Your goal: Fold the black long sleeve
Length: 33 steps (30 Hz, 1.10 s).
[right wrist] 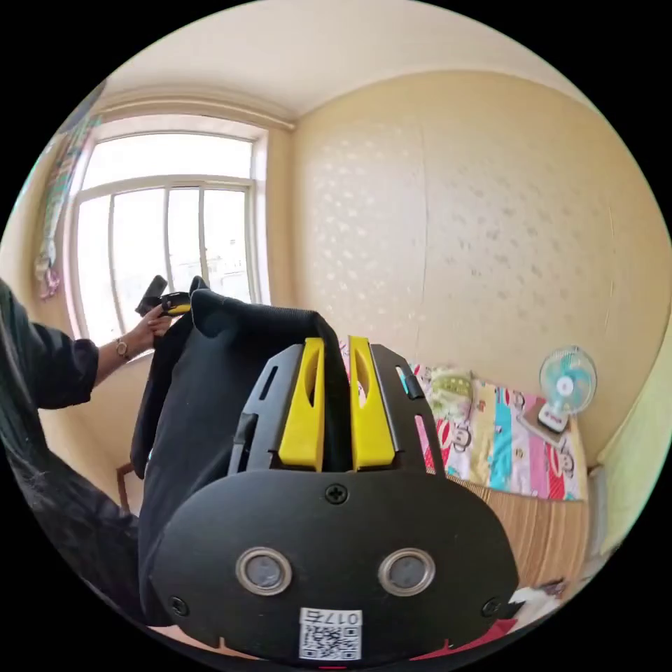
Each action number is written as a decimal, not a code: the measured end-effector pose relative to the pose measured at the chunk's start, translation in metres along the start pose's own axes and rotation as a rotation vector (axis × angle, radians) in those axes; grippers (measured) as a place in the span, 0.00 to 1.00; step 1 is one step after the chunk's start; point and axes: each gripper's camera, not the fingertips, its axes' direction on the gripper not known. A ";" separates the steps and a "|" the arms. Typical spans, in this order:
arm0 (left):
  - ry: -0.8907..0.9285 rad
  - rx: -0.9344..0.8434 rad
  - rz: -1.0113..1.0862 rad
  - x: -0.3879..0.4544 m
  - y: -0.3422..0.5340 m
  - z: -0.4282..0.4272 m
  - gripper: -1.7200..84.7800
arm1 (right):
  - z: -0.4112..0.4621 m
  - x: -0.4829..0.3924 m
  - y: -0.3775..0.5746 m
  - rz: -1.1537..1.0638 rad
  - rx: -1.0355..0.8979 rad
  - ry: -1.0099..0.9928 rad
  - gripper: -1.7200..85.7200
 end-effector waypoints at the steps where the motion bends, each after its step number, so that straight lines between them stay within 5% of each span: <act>1: -0.129 -0.032 -0.107 -0.042 -0.004 0.029 0.05 | 0.028 0.013 0.011 0.046 -0.063 0.035 0.09; 4: -0.214 -0.066 -0.278 -0.110 0.022 0.071 0.06 | 0.128 0.047 0.080 0.145 -0.333 0.290 0.07; 10: -0.307 -0.594 -0.339 -0.152 0.153 0.167 0.03 | 0.210 0.016 0.246 0.189 -0.676 -0.009 0.05; 15: -0.328 -1.080 -0.444 -0.158 0.260 0.179 0.01 | 0.222 -0.023 0.401 0.086 -1.177 -0.085 0.03; 16: -0.288 -0.970 -0.470 -0.149 0.257 0.152 0.01 | 0.214 -0.025 0.411 0.040 -1.185 -0.071 0.03; 19: -0.219 -1.001 -0.624 -0.152 0.237 0.105 0.01 | 0.174 -0.014 0.416 -0.075 -1.153 -0.018 0.03; 23: -0.243 -0.646 -0.825 -0.175 0.175 -0.005 0.03 | 0.159 0.038 0.399 0.034 -1.268 0.005 0.02; 28: -0.013 0.235 -1.498 -0.258 0.165 -0.157 0.17 | 0.141 0.106 0.392 0.343 -1.253 -0.074 0.02; 30: 0.102 0.474 -1.614 -0.278 0.168 -0.171 0.17 | 0.129 0.130 0.389 0.479 -1.237 -0.060 0.02; 33: 0.154 0.628 -1.760 -0.310 0.164 -0.186 0.15 | 0.112 0.148 0.383 0.549 -1.228 -0.038 0.02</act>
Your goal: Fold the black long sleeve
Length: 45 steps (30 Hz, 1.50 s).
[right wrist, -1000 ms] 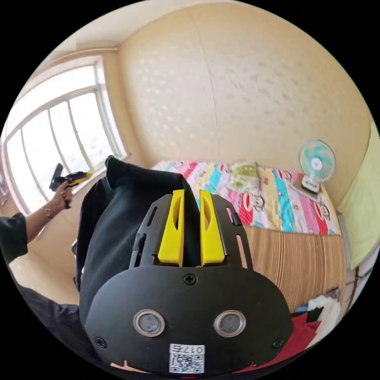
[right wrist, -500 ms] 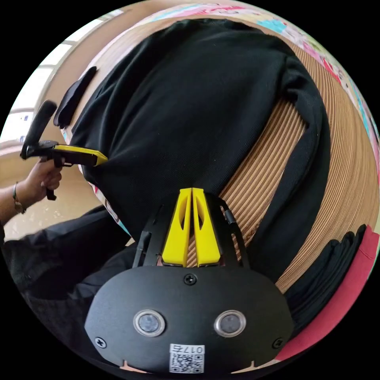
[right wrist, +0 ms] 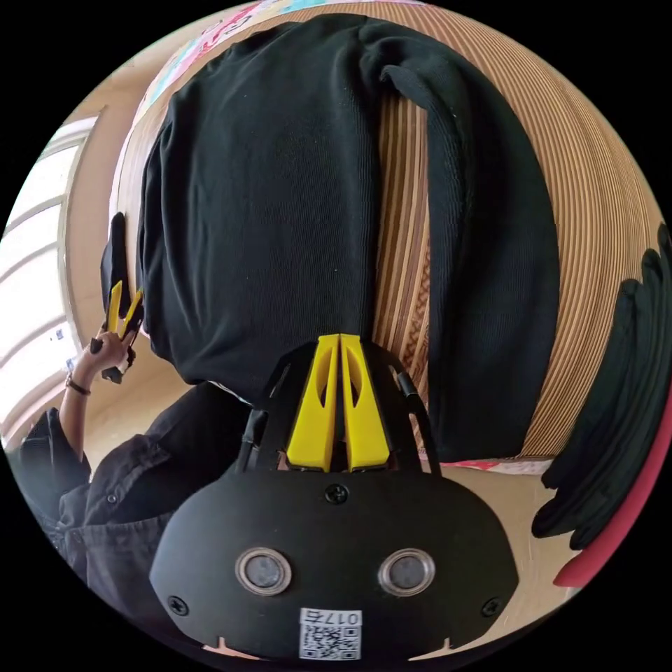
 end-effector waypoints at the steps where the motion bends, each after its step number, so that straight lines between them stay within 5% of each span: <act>1: -0.016 0.029 -0.030 0.012 -0.009 -0.005 0.13 | -0.003 0.003 0.001 0.010 -0.003 -0.005 0.02; 5: -0.038 0.062 -0.014 0.066 -0.022 -0.028 0.08 | -0.029 0.035 0.013 0.083 -0.012 -0.057 0.02; 11: -0.201 -0.164 0.014 0.122 -0.009 -0.041 0.18 | -0.058 0.110 0.045 0.291 0.060 -0.381 0.03; 16: 0.088 -0.003 -0.002 0.105 -0.020 -0.057 0.20 | -0.070 0.182 0.088 0.548 0.167 -0.684 0.07; 21: 0.141 0.120 0.014 0.129 -0.039 -0.085 0.14 | -0.078 0.237 0.135 0.745 0.192 -0.920 0.13; 23: 0.124 0.189 0.085 0.159 -0.043 -0.102 0.03 | -0.078 0.249 0.147 0.786 0.195 -1.001 0.15; 27: 0.351 0.046 0.502 0.286 -0.034 -0.097 0.01 | -0.082 0.276 0.175 0.898 0.306 -1.159 0.17; 31: 0.092 -0.284 0.893 0.383 0.047 -0.035 0.02 | -0.083 0.292 0.191 0.955 0.373 -1.245 0.18; 35: -0.121 -0.399 0.676 0.315 0.055 0.000 0.14 | -0.083 0.303 0.198 0.917 0.332 -1.243 0.18; 40: -0.248 -0.141 0.097 0.127 0.007 -0.058 0.23 | -0.082 0.317 0.220 0.946 0.351 -1.286 0.18; 45: -0.134 0.124 0.185 0.085 -0.008 -0.117 0.17 | -0.084 0.334 0.241 0.948 0.365 -1.249 0.18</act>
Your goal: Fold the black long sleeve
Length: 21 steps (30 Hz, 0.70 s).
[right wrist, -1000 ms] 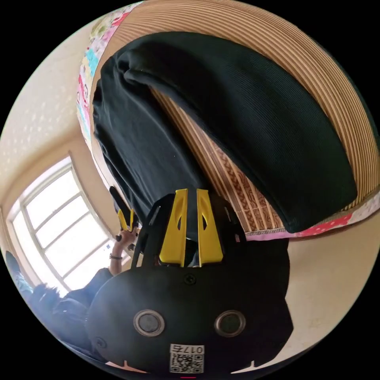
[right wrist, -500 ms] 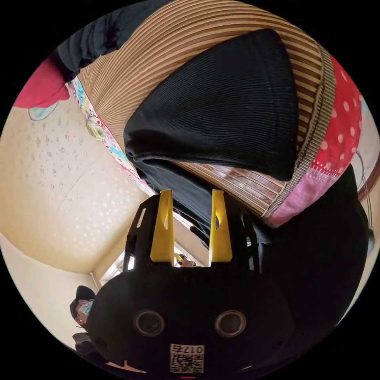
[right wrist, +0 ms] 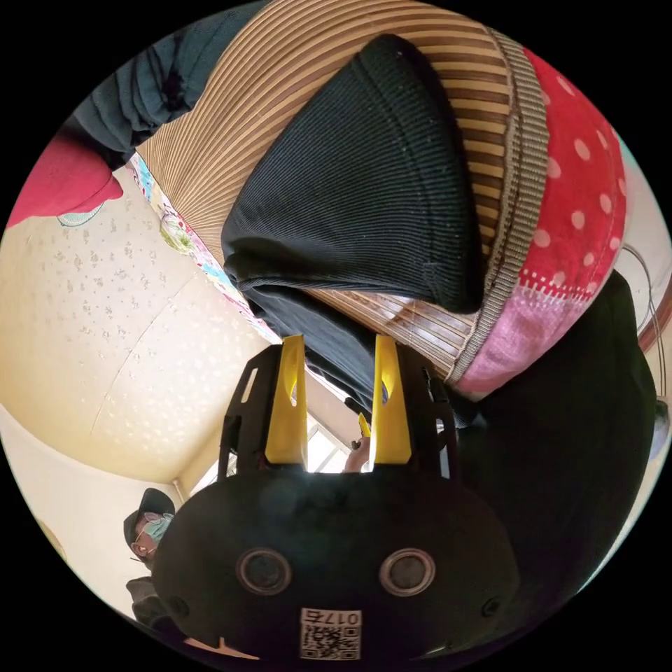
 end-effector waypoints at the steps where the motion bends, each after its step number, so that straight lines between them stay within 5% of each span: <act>1: 0.004 0.033 0.022 0.000 -0.007 -0.006 0.16 | -0.002 0.001 0.000 0.000 0.003 0.000 0.18; 5: 0.057 0.044 0.129 0.023 -0.013 -0.004 0.07 | -0.010 0.009 -0.003 0.008 0.016 0.016 0.18; 8: 0.167 -0.098 0.402 0.096 0.026 0.022 0.07 | -0.012 0.013 0.000 0.008 0.053 0.015 0.18; 11: 0.187 -0.285 0.894 0.186 0.120 0.054 0.06 | -0.009 0.018 0.004 0.001 0.087 0.019 0.18; 13: 0.030 -0.376 1.273 0.217 0.228 0.089 0.07 | -0.008 0.022 0.009 -0.006 0.126 -0.005 0.18; 16: -0.104 -0.546 1.566 0.179 0.351 0.153 0.09 | -0.008 0.037 0.020 0.027 0.242 -0.114 0.18; 21: -0.311 -1.050 1.541 0.020 0.449 0.245 0.14 | 0.008 0.070 0.031 0.119 0.447 -0.275 0.15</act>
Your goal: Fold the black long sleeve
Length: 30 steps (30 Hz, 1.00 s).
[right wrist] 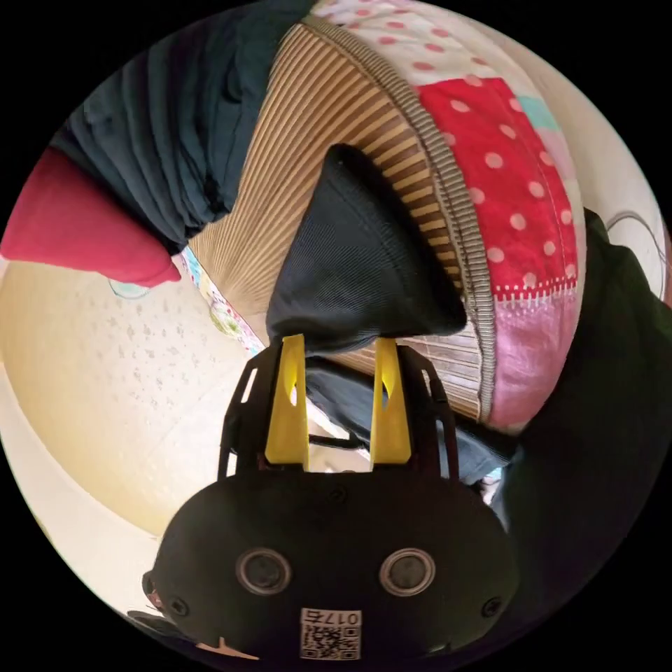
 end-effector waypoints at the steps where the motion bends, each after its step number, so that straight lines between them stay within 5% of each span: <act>1: 0.033 -0.050 -0.042 0.000 0.021 0.028 0.14 | 0.001 0.003 0.001 0.004 0.025 -0.017 0.15; 7: 0.066 -0.154 -0.317 -0.022 0.156 0.055 0.13 | 0.009 -0.040 0.035 -0.167 0.161 -0.066 0.06; 17: -0.143 -0.235 -0.491 -0.057 0.288 -0.019 0.13 | 0.133 -0.274 0.247 -1.280 -0.013 -0.117 0.05; 22: -0.191 -0.158 -0.581 -0.070 0.326 -0.056 0.15 | 0.295 -0.206 0.383 -1.494 -0.493 -0.088 0.05; 26: -0.221 -0.124 -0.602 -0.080 0.341 -0.078 0.15 | 0.406 -0.049 0.435 -1.494 -0.980 0.425 0.06; 30: -0.280 -0.150 -0.562 -0.095 0.349 -0.107 0.16 | 0.346 0.034 0.401 -1.497 -0.934 0.672 0.08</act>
